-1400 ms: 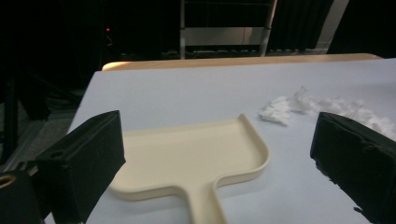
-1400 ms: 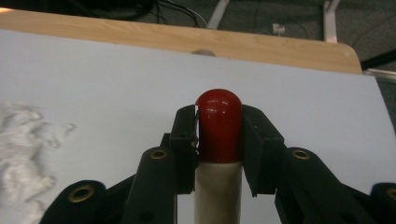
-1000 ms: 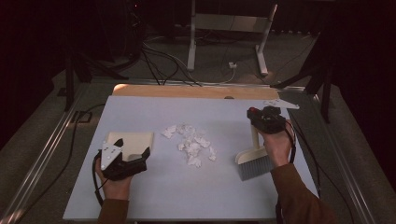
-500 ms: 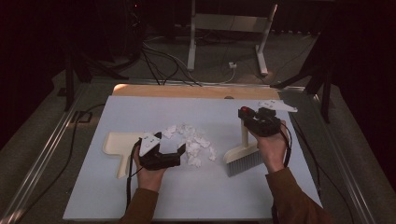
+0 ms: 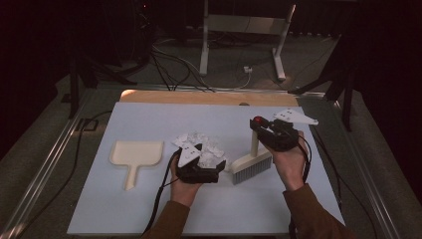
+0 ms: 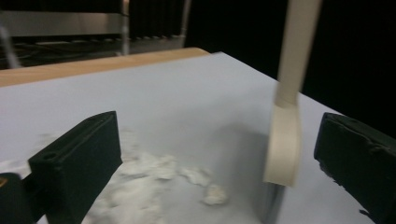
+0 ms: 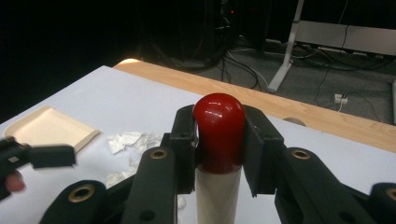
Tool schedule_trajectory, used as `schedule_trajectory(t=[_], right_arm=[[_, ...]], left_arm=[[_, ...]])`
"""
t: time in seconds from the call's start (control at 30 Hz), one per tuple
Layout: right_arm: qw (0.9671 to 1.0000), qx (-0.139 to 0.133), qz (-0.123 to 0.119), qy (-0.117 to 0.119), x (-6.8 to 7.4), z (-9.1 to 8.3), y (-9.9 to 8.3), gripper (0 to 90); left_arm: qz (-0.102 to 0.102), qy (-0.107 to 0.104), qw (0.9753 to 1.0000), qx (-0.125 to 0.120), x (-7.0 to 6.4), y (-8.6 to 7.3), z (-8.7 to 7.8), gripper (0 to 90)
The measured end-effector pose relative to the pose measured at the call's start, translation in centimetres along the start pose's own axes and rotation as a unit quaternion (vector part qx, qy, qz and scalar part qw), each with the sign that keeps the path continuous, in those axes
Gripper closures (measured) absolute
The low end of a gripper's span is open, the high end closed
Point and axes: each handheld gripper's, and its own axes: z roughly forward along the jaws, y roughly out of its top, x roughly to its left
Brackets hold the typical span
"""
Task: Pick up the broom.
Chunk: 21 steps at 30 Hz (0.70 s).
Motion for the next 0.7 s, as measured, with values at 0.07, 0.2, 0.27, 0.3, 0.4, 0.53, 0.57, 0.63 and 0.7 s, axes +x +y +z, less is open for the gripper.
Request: schedule_trajectory(t=[0.07,0.2,0.27,0.3,0.4,0.53,0.57,0.63,0.7], right_arm=[[1.0000,-0.001,0.002,0.003,0.0,-0.1,0.0,68.8],[1.0000,-0.003,0.003,0.006,0.1,-0.4,0.0,68.8],[0.9999,-0.005,0.004,0.008,0.1,-0.5,0.0,68.8],[0.9999,-0.005,0.004,0.008,0.1,-0.5,0.0,68.8],[0.9999,-0.005,0.006,0.011,0.1,-0.7,0.0,68.8],[0.9999,-0.010,0.004,0.010,0.3,-1.1,0.2,68.8],[0.9999,-0.010,0.004,0.011,0.3,-1.2,0.3,68.8],[0.9999,-0.012,0.002,0.010,0.4,-1.4,0.5,68.8],[0.9998,-0.014,0.001,0.010,0.4,-1.5,0.6,68.8]], left_arm=[[0.008,-0.005,0.9999,0.011,-0.5,-0.2,0.7,2.5],[0.002,-0.025,0.9990,0.036,-0.9,-0.6,2.4,7.0],[-0.001,-0.027,0.9989,0.039,-1.0,-0.6,2.7,9.6],[-0.001,-0.030,0.9987,0.042,-1.1,-0.6,3.0,10.5],[-0.002,-0.038,0.9981,0.049,-1.4,-0.7,3.7,11.5],[0.006,-0.056,0.9964,0.063,-1.7,-0.7,4.4,14.0],[0.012,-0.068,0.9948,0.075,-1.7,-0.5,4.7,14.7],[0.019,-0.071,0.9942,0.078,-1.7,-0.3,4.9,16.3],[0.021,-0.072,0.9940,0.079,-1.7,-0.2,5.1,16.3]])
